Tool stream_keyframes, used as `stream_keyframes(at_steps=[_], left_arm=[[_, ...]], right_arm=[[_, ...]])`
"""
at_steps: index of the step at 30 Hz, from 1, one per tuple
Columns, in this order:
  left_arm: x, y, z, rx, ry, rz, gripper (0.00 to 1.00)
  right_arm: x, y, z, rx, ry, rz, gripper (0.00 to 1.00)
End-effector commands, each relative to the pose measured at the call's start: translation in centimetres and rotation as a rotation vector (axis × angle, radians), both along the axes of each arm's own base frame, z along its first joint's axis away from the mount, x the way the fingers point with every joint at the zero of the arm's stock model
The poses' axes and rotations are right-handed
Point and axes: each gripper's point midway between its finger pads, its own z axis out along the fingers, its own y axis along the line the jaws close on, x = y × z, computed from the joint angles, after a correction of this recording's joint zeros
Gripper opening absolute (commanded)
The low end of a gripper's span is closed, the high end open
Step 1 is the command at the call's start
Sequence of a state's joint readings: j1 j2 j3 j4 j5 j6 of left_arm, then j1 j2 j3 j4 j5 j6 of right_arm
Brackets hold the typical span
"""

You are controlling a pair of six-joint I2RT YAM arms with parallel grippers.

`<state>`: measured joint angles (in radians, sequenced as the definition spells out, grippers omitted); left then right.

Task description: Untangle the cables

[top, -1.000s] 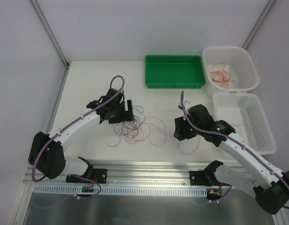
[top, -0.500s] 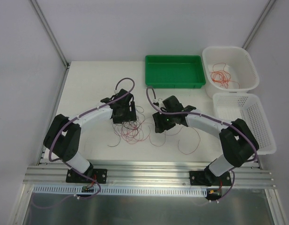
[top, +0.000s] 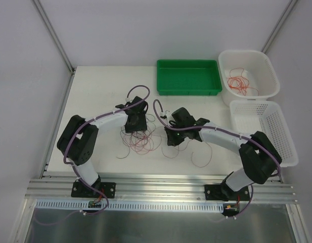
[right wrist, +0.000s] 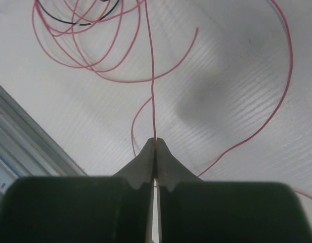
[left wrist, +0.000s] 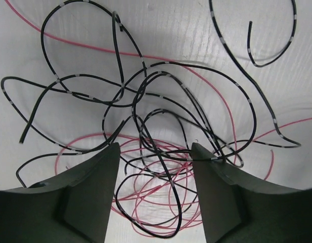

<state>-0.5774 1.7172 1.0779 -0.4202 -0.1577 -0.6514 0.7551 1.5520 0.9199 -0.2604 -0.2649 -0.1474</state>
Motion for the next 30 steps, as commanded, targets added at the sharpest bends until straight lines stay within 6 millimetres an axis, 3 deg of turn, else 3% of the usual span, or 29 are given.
stream_keyframes(at_steps=[1,7,13,14,17,22,24,25,30], left_arm=[[1.5,-0.4,0.2,0.022,-0.043,0.03,0.57],[1.8,1.1,-0.3,0.079,-0.056,0.054,0.2],[2.1,4.6,-0.5,0.111,-0.052,0.121,0.0],[2.2,5.1,-0.5,0.112,-0.051,0.132,0.0],[2.4,7.6,-0.7,0.128,-0.041,0.184,0.0],[2.4,11.2,-0.9,0.139,-0.022,0.26,0.0],[2.5,12.7,-0.8,0.147,-0.024,0.3,0.0],[2.5,13.2,-0.7,0.147,-0.025,0.313,0.0],[2.1,16.0,-1.4,0.142,0.009,0.4,0.0]], right_arm=[[-1.0,0.2,2.7,0.035,-0.06,0.021,0.01],[-2.7,-1.9,5.8,0.024,-0.12,0.009,0.01],[-4.5,-6.8,10.5,0.018,-0.244,-0.07,0.01],[-4.6,-7.9,12.4,0.045,-0.305,-0.097,0.01],[-5.3,-11.0,15.2,0.027,-0.382,-0.165,0.01],[-7.1,-16.5,21.8,0.077,-0.538,-0.289,0.01],[-7.6,-18.1,22.8,0.065,-0.567,-0.323,0.01],[-8.0,-18.7,24.3,0.095,-0.595,-0.336,0.01],[-8.8,-20.7,26.1,0.097,-0.637,-0.381,0.01]])
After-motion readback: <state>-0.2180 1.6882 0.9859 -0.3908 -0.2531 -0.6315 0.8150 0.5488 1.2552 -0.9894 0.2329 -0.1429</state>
